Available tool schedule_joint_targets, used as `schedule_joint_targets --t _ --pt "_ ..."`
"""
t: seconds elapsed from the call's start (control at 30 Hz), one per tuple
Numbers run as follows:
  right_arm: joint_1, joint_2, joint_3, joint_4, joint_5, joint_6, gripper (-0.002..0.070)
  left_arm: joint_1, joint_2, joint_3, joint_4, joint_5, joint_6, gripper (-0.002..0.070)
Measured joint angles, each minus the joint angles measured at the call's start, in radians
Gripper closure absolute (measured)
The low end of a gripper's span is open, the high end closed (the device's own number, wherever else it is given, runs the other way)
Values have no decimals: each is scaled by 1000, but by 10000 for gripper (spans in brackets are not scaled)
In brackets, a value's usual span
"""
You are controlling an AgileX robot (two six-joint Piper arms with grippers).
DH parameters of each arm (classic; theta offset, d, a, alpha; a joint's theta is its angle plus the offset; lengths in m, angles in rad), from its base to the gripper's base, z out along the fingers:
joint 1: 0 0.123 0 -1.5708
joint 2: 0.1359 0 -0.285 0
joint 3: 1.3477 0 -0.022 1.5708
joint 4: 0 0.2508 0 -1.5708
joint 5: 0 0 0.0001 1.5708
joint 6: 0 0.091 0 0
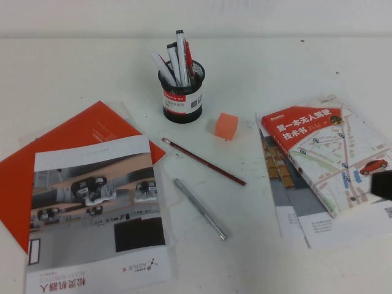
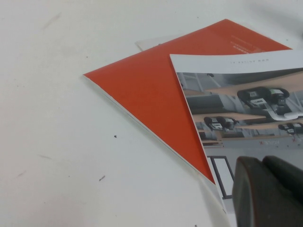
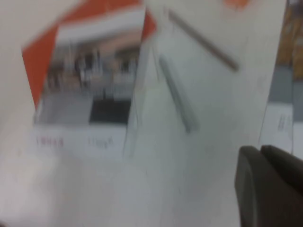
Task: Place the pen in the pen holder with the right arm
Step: Pick up the pen on the table
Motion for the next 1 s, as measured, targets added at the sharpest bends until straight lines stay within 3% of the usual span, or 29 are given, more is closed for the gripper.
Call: schedule_joint_targets --t 0.13,0.37,0.57,0.8,0.93,1.0 --pt "97 206 -113 -115 73 10 696 0 0 0 0 0 0 678" --pt "370 489 -312 -392 121 141 696 0 0 0 0 0 0 678" --pt "482 750 -521 -487 247 149 696 0 0 0 0 0 0 678" --pt "566 966 -730 -570 261 151 693 0 0 0 0 0 0 678" --pt "602 1056 -802 -600 263 151 640 0 0 0 0 0 0 678" --pt "621 1103 -840 -606 265 151 573 0 0 0 0 0 0 678"
